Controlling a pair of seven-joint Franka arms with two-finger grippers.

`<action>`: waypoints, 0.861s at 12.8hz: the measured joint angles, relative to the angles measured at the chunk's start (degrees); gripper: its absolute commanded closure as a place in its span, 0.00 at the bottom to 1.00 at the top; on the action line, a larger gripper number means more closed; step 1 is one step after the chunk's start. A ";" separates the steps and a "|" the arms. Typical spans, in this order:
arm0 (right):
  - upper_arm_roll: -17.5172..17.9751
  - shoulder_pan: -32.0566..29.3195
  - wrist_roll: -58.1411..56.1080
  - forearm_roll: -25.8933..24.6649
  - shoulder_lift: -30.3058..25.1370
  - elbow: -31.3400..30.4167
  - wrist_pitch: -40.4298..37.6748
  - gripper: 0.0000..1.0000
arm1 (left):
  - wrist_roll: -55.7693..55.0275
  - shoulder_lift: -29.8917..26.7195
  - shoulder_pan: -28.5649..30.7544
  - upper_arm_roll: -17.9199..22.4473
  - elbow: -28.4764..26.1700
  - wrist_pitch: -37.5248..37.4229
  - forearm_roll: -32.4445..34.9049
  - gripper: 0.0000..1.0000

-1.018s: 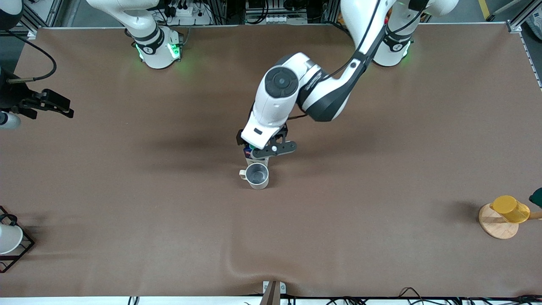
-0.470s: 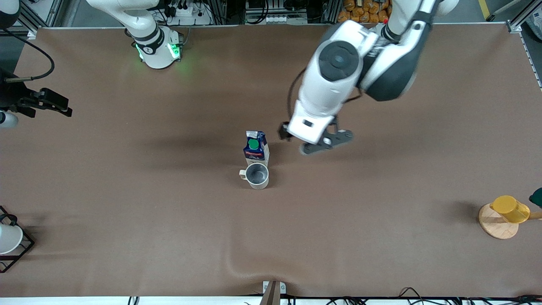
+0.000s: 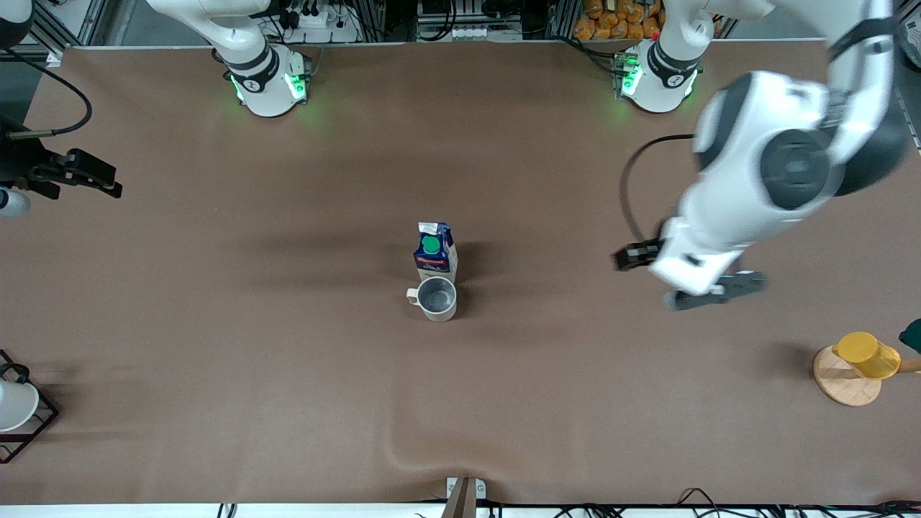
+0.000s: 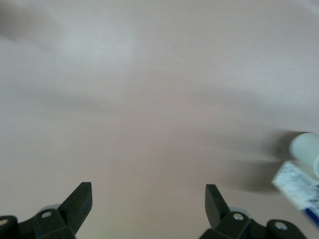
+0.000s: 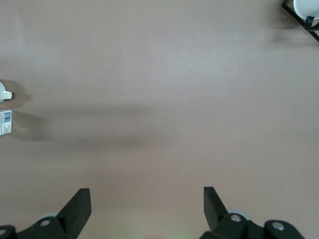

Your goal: Place milk next to cup

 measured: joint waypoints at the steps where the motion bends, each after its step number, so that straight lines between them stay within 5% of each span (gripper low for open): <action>1: -0.01 0.00 0.00 -0.02 -0.01 0.00 -0.18 0.00 | 3.54 -2.33 1.42 -0.01 -2.55 0.13 1.71 0.00; 4: -0.34 -0.03 0.01 -0.04 -0.21 0.04 -1.07 0.00 | 11.40 -8.86 2.81 -0.12 -11.00 2.80 3.68 0.00; 11: -0.32 -0.02 1.63 -0.04 -0.78 0.09 -1.15 0.00 | 28.77 -16.53 14.79 -0.18 -17.07 3.50 3.73 0.00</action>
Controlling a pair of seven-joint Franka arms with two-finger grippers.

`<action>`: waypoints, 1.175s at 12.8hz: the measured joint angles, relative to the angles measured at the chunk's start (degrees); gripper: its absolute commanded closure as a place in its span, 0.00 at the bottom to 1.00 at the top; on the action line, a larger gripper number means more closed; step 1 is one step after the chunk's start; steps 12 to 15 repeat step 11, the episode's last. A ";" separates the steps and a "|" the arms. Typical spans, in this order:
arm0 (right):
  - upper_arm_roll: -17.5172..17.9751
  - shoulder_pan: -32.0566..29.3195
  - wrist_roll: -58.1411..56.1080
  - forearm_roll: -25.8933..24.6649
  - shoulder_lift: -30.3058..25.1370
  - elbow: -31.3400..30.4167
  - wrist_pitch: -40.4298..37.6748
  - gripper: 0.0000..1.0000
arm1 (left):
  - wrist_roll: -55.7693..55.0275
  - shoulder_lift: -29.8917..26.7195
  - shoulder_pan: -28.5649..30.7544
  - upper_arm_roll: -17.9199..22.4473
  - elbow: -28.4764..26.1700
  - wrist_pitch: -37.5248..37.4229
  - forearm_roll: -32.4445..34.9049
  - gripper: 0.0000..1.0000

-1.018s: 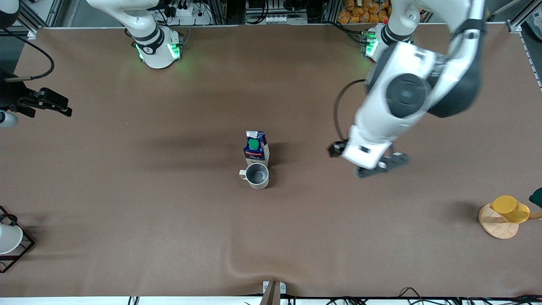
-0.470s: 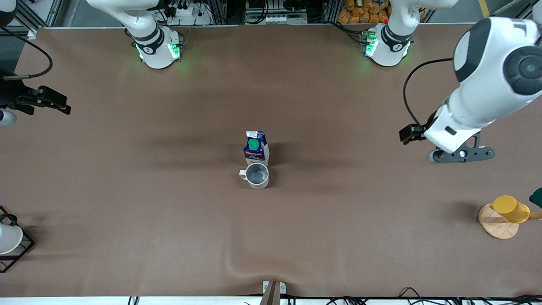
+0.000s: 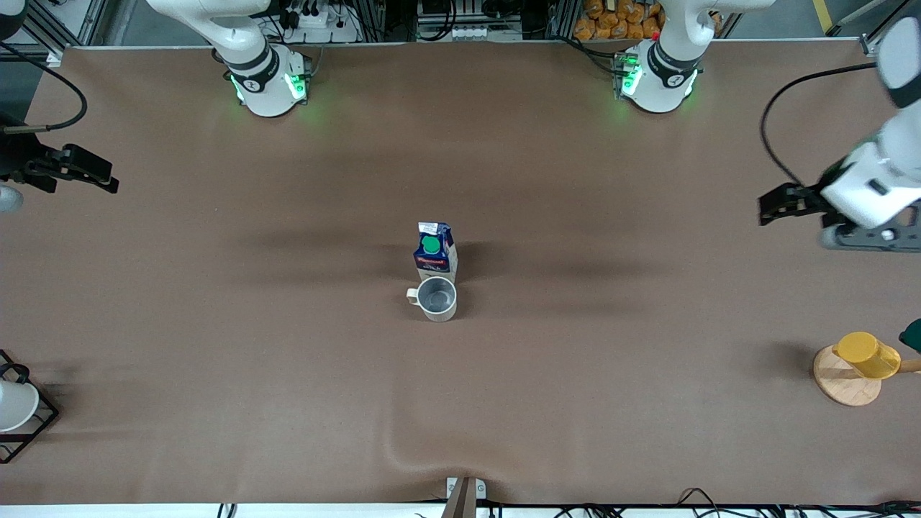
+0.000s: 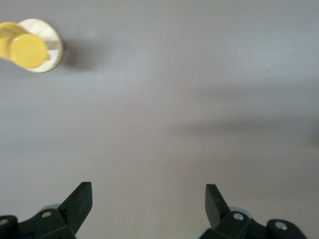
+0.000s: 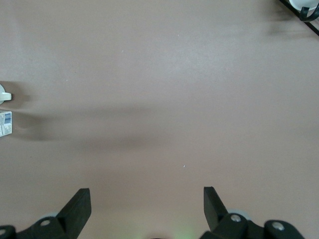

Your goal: Place milk next to cup

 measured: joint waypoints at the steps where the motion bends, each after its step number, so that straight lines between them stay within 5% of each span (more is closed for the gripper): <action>1: 0.00 0.00 0.09 0.00 -0.26 0.03 -0.03 0.00 | 0.26 -0.07 0.58 -0.02 -0.18 0.08 0.00 0.00; 15: 0.01 0.00 0.32 0.00 -1.47 0.04 -0.96 0.00 | -2.68 -0.04 -0.43 -0.99 0.94 0.96 -0.54 0.00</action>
